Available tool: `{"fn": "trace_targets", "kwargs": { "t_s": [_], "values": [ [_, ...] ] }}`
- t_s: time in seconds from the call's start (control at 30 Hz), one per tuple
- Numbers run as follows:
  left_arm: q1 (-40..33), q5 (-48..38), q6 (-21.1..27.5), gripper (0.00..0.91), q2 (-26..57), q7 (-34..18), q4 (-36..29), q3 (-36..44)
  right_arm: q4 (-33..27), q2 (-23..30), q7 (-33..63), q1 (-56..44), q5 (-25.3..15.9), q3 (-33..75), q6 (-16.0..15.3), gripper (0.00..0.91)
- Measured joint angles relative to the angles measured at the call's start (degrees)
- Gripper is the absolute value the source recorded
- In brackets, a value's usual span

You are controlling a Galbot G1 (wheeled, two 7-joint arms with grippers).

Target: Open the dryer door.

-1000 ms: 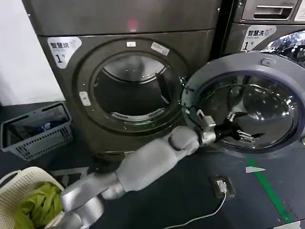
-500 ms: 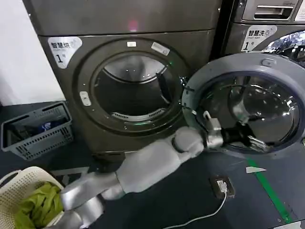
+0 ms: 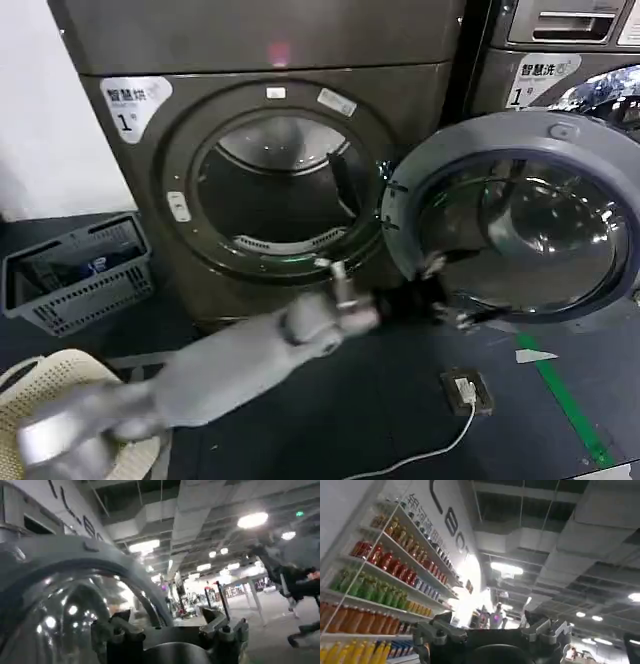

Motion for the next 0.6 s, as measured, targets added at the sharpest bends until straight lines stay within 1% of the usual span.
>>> {"fn": "trace_targets", "kwargs": {
  "t_s": [0.1,0.3,0.47,0.6],
  "values": [
    [0.0,0.5,-0.5,0.907,6.9,0.8,-4.7,0.5,-0.5,-0.2,0.0,0.6,-0.7,0.3,0.4,0.907],
    [0.7,0.9,1.3,0.907,21.9,0.6,-12.2,0.5,0.2,-0.4,0.6,2.2,-4.0,1.6,0.9,0.907],
    [3.0,5.5,2.3,0.907,33.8,1.5,-17.5,-0.6,1.1,-0.4,0.7,3.0,-4.5,1.8,0.7,0.907],
    [7.6,9.4,3.4,0.907,43.8,4.0,-21.4,-4.7,2.0,-0.7,0.6,3.5,-5.2,1.1,0.6,0.907]
  ]
}}
